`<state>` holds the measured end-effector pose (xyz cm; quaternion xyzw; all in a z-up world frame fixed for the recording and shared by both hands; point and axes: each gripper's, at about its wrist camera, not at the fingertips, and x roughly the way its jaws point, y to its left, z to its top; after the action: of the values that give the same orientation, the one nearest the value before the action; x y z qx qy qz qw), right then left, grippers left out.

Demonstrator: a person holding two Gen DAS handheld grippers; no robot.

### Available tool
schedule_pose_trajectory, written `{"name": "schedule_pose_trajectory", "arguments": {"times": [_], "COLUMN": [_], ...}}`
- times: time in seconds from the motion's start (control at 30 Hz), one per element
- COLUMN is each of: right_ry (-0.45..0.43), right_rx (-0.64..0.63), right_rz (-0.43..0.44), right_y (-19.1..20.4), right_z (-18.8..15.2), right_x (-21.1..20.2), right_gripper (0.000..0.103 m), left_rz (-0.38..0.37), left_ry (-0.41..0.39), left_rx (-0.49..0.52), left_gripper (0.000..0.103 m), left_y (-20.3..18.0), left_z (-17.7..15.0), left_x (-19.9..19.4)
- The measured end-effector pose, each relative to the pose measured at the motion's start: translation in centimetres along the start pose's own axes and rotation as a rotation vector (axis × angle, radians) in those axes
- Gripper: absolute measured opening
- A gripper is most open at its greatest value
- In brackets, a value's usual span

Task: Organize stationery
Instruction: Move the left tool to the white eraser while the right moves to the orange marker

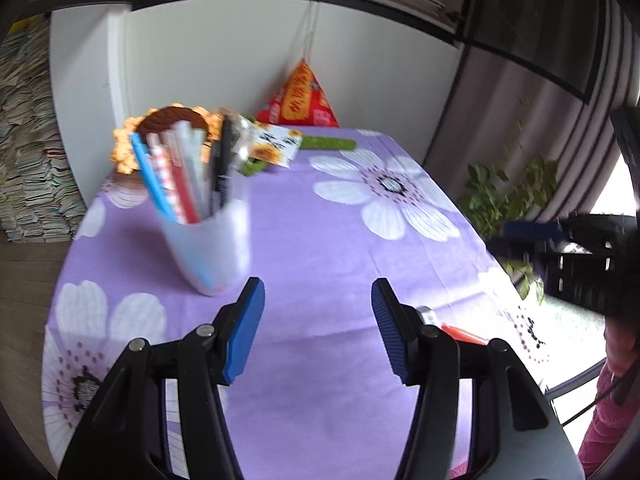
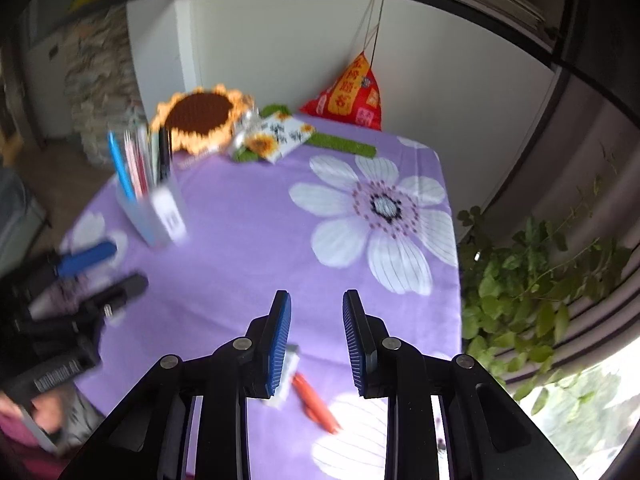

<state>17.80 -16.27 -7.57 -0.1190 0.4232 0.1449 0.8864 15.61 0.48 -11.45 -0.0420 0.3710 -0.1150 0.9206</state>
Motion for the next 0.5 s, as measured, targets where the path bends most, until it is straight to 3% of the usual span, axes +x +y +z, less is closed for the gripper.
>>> {"name": "schedule_pose_trajectory", "arguments": {"times": [0.23,0.5], "right_ry": [0.083,0.120], "right_rx": [-0.011,0.034], "right_rz": [0.013,0.051], "right_y": [-2.5,-4.4], "right_z": [-5.1,-8.5], "right_x": [1.9,2.9], "right_gripper": [0.027,0.027], "left_rz": [-0.056,-0.079], "left_ry": [0.095,0.196], "left_rx": [0.055,0.112], "left_gripper": [0.054,0.054], "left_y": [-4.3,-8.4], "left_z": [-0.2,-0.8], "left_x": [2.8,6.7]}}
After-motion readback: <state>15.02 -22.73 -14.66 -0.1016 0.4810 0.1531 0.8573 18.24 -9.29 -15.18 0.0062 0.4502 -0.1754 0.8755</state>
